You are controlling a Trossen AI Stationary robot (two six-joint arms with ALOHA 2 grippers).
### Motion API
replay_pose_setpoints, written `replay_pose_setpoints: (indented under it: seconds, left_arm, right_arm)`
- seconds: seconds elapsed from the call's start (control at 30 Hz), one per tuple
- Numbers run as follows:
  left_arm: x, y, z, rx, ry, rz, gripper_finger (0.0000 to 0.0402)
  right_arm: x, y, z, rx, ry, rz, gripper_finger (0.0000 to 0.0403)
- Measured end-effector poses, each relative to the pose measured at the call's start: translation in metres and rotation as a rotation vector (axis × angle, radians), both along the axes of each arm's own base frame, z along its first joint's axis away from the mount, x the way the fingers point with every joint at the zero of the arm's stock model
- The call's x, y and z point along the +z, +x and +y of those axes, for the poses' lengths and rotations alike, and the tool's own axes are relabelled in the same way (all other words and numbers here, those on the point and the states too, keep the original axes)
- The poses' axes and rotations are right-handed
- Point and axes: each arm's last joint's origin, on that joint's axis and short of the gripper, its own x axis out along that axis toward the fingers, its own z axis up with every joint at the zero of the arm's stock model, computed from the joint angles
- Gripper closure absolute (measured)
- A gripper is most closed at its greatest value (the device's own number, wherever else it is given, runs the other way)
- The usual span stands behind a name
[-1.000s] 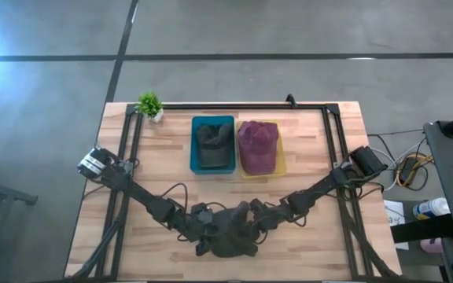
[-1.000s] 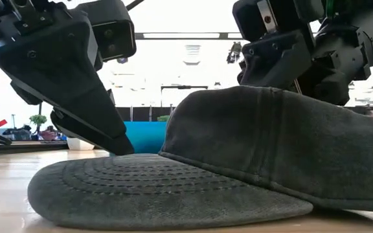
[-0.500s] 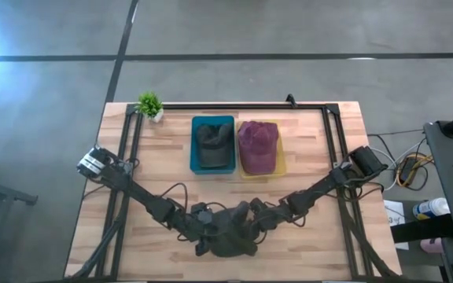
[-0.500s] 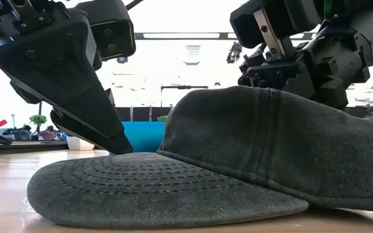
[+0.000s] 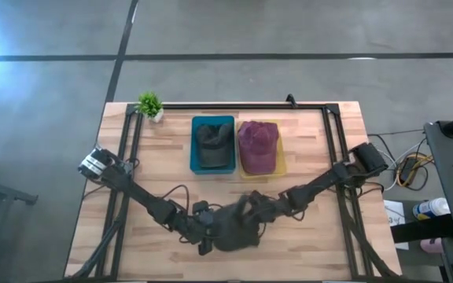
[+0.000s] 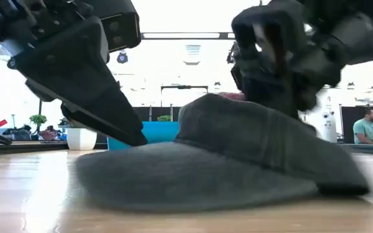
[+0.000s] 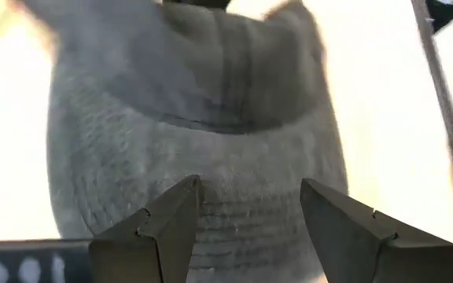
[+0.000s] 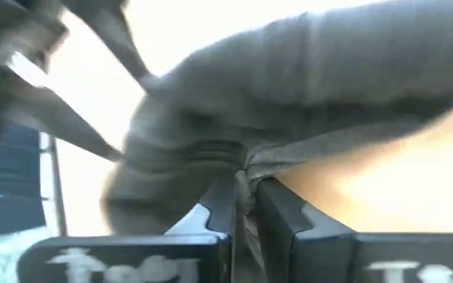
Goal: Pick & Place hat
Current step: Put the gray cap into the blue bin
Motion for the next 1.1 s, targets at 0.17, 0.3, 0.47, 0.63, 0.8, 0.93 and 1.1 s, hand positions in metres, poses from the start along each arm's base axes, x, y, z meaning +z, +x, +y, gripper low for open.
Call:
replay_pose_setpoints:
  seconds: [0.17, 0.3, 0.47, 0.63, 0.8, 0.93, 1.1]
  left_arm:
    - [0.009, -0.004, 0.003, 0.001, 0.039, 0.000, 0.0179]
    - [0.009, -0.007, 0.007, 0.058, 0.077, 0.018, 0.0179]
    - [0.023, -0.004, 0.009, 0.187, 0.097, -0.063, 0.0179]
    - [0.049, 0.001, 0.010, 0.274, 0.159, -0.180, 0.0179]
    - [0.075, -0.002, 0.015, 0.315, 0.199, -0.229, 0.0179]
    - [0.090, -0.011, 0.021, 0.347, 0.233, -0.232, 0.0179]
    - [0.106, -0.019, 0.028, 0.403, 0.245, -0.276, 0.0179]
  right_arm:
    - [0.038, 0.002, -0.012, 0.070, -0.045, -0.135, 0.0380]
    - [0.068, 0.003, -0.031, 0.130, -0.054, -0.220, 0.0380]
    - [0.082, -0.001, -0.055, 0.184, -0.039, -0.196, 0.0380]
    - [0.098, 0.003, -0.079, 0.221, -0.095, -0.203, 0.0380]
    - [0.123, 0.013, -0.098, 0.292, -0.169, -0.204, 0.0380]
    - [0.147, 0.024, -0.115, 0.356, -0.240, -0.234, 0.0380]
    - [0.174, 0.040, -0.143, 0.396, -0.319, -0.257, 0.0378]
